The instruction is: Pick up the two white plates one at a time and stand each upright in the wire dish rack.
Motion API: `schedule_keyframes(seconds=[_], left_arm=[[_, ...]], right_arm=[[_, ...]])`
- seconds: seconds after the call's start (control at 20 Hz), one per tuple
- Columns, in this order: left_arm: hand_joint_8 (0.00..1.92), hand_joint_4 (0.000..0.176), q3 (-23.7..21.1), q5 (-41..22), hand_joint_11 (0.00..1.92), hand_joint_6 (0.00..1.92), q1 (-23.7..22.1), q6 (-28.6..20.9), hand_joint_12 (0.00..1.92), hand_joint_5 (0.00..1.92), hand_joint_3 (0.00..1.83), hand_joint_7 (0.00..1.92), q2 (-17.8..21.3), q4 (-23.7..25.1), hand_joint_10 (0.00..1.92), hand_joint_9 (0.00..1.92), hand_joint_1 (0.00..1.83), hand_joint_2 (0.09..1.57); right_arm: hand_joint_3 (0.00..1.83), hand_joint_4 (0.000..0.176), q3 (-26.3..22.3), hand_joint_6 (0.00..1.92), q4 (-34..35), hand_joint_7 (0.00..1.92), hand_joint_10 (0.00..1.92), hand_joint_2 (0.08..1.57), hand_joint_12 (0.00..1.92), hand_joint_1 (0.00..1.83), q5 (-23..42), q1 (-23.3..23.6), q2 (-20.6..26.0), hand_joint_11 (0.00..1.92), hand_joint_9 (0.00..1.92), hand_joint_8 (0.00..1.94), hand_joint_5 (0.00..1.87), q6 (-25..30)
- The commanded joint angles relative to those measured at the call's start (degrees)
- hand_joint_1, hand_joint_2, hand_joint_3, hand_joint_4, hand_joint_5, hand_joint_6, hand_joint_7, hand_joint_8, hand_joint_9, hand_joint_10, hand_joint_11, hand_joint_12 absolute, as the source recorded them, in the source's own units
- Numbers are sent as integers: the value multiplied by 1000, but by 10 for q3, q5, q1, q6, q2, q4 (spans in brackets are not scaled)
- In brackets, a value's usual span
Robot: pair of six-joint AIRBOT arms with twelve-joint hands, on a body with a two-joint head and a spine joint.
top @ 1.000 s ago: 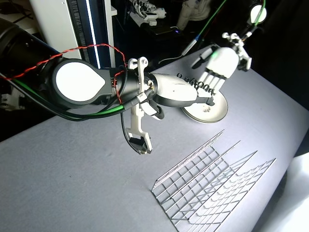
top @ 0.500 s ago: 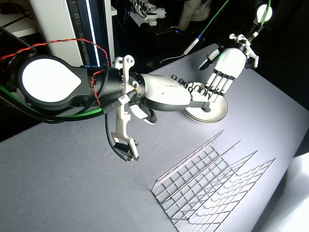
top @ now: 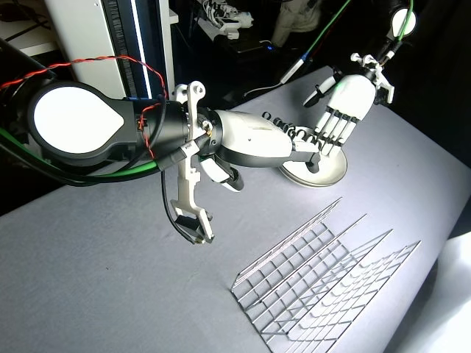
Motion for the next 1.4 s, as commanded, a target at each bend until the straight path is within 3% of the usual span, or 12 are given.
schedule_keyframes(seconds=[0.0,0.15,0.35,0.4,0.55,1.35], left_arm=[[0,0,-6,5,0,0,6,0,0,1,0,0,-10,-9,0,0,0,1140],[0,0,-14,11,0,2,13,0,0,6,4,0,-18,-41,0,0,0,1152],[0,0,-20,19,0,1,13,0,0,5,2,0,-32,-42,0,0,0,1148],[0,0,-23,22,0,2,13,0,0,9,3,0,-36,-45,0,0,0,1150],[0,0,-32,30,0,1,7,0,0,7,1,0,-45,-45,0,0,0,1146],[0,0,-45,47,0,0,2,-2,0,1,1,0,-57,-45,0,0,0,1149]], right_arm=[[0,0,-2,5,30,120,4,966,707,1172,37,6,2,0,124,6,136,-3],[0,0,-2,5,30,122,5,972,627,1121,37,6,2,0,119,6,130,-3],[7,0,-2,3,30,97,2,997,529,1158,38,6,2,0,75,2,123,-3],[0,0,-2,6,30,131,13,965,641,1163,40,6,2,0,117,5,151,-3],[0,0,-4,1,30,138,12,961,720,1176,40,5,2,0,141,2,153,-3],[0,0,1,5,41,145,2,972,787,1232,-20,-32,-92,0,162,2,165,-12]])
